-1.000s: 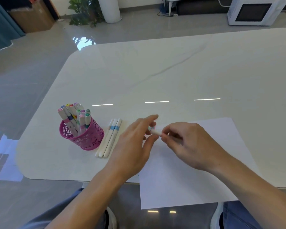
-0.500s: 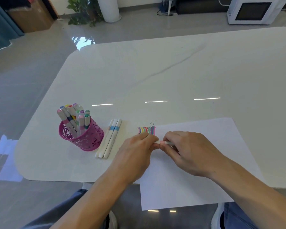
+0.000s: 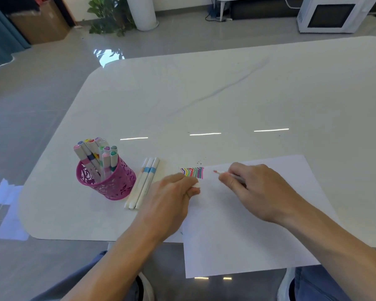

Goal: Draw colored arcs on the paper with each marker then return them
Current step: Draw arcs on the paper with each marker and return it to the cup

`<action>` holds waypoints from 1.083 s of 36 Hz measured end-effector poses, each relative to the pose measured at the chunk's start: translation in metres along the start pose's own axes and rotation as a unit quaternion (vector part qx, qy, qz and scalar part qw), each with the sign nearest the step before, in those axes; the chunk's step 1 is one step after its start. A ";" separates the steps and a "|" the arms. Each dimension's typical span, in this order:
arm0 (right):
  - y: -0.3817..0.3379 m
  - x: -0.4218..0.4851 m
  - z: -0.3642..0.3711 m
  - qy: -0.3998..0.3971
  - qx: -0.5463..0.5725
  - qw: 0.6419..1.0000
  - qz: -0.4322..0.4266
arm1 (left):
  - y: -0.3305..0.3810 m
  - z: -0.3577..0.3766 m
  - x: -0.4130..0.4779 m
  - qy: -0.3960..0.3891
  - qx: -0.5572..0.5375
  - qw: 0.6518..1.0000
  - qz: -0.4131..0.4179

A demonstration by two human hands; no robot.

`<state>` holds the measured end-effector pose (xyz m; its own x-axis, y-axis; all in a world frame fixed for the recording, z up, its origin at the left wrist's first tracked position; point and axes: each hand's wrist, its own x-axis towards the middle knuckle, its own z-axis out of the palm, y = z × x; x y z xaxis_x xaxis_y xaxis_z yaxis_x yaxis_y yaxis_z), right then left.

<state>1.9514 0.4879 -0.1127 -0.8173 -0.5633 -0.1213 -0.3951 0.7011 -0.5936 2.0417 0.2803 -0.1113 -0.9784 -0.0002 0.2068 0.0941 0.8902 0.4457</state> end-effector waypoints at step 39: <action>-0.003 0.024 0.039 0.114 0.367 0.923 0.027 | 0.007 0.018 -0.006 -0.084 0.045 0.994 0.045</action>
<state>1.9490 0.4553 -0.1450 -0.9277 -0.3706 -0.0451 -0.0291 0.1921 -0.9809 2.0449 0.2947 -0.1246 -0.9845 0.1505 0.0900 0.1728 0.9206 0.3503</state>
